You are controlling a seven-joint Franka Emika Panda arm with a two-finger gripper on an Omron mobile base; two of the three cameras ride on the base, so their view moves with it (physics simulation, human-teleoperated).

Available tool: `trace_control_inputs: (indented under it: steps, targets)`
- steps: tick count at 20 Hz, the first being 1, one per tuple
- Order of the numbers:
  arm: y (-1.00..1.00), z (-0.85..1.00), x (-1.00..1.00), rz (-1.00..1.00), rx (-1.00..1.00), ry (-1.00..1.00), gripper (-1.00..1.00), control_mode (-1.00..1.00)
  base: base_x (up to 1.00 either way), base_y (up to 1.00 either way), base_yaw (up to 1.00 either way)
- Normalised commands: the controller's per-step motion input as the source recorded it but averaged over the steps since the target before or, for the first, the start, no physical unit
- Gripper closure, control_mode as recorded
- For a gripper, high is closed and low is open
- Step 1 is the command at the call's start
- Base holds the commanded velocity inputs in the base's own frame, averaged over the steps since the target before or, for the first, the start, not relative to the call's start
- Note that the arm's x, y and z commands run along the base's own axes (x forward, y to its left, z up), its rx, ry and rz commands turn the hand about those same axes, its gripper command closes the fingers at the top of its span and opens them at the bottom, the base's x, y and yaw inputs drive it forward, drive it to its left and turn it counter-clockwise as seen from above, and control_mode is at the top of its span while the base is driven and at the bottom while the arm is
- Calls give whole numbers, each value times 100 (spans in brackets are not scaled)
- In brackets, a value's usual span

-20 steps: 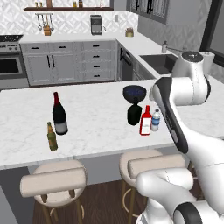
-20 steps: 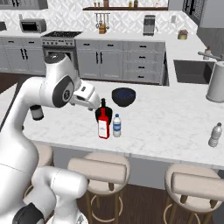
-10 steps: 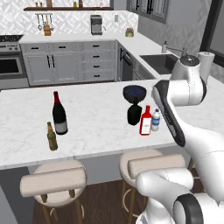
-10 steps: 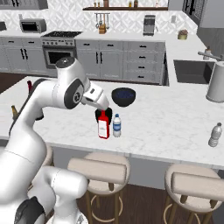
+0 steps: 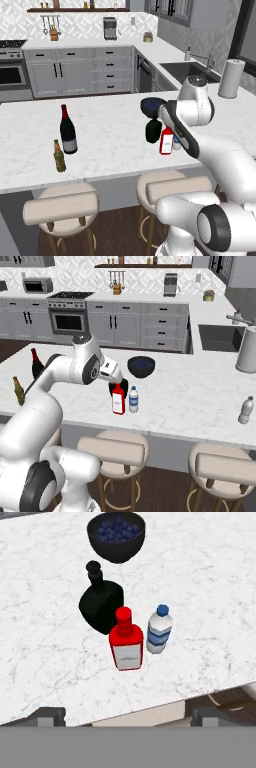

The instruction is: Move the plastic bottles in the middle to the plastics group, and the glass bottles in the middle to the glass group.

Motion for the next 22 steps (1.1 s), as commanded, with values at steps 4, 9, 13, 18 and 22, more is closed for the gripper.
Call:
trace_control_inputs:
  steps: [4,9,13,18,22]
  targets:
    - [19,-38,22,15,0,0,-100,-100,0,0,0]
    - [0,-20,14,5,-1,0,-100,-100,0,0,0]
    - [-10,0,30,0,-8,1,-100,-100,0,0,0]
    - [-2,-9,67,5,-3,7,-100,-100,0,0,0]
    - [-13,-28,51,8,0,10,-100,-100,0,0,0]
